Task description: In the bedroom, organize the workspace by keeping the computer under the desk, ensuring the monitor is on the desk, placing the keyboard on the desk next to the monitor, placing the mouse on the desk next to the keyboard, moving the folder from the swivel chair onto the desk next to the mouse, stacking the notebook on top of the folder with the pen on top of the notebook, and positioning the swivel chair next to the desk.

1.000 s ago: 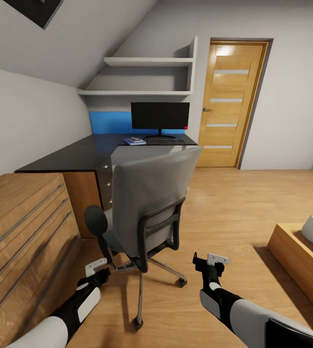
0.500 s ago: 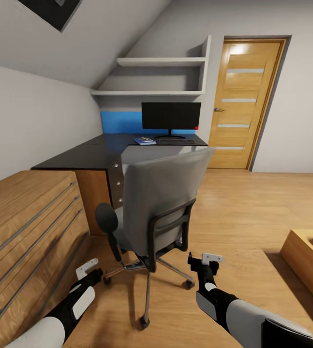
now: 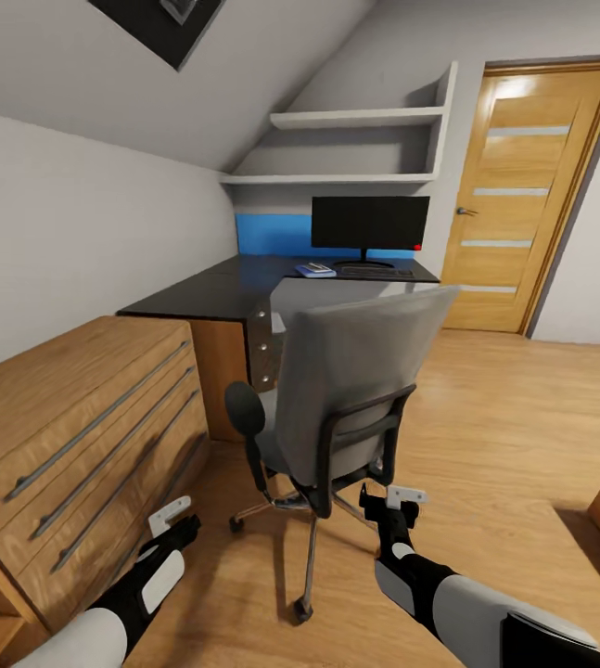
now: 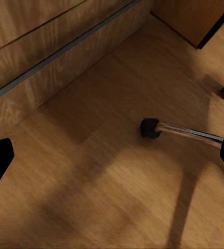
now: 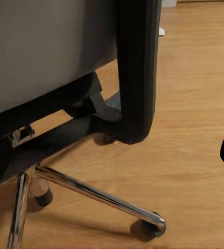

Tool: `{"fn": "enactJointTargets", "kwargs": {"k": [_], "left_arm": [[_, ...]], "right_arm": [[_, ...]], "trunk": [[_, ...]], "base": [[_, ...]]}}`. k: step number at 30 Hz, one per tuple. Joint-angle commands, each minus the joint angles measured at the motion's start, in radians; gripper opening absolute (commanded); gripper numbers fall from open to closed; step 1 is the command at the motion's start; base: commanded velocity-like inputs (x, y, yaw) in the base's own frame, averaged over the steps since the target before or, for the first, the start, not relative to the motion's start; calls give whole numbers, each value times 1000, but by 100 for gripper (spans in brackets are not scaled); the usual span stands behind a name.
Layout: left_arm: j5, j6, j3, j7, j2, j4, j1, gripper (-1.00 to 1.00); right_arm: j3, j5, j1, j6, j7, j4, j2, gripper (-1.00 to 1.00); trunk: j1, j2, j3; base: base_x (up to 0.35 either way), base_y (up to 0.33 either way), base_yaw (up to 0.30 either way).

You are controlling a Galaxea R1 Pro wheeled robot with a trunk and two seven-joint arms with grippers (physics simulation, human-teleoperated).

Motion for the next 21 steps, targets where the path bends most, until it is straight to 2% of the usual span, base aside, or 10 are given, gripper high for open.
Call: {"fn": "enactJointTargets", "kwargs": {"k": [1,7,13,17,21], "left_arm": [[10,-4,-9,5,1,0,-1,100],[10,-3,-11,5,0,0,-1,100],[10,-2,-17,5,-1,0,-1,100],[9,-2,-59,5,-15,2,-1,100],[10,-3,-136,8,-30,12,-1,100]], "right_arm": [[9,-6,-1,-2,-6,-1,0,100],[9,-6,-1,-2,-6,-1,0,100],[9,-6,-1,-2,-6,-1,0,100],[10,-6,-1,-2,-6,-1,0,100],[10,-6,-1,-2,-6,-1,0,100]], "trunk": [[-1,0,-1],[-1,0,-1],[-1,0,-1],[-1,0,-1],[-1,0,-1]], "base": [[-249,0,125],[-291,-29,61],[-282,-129,13],[-109,-66,4],[-44,-27,61]]}}
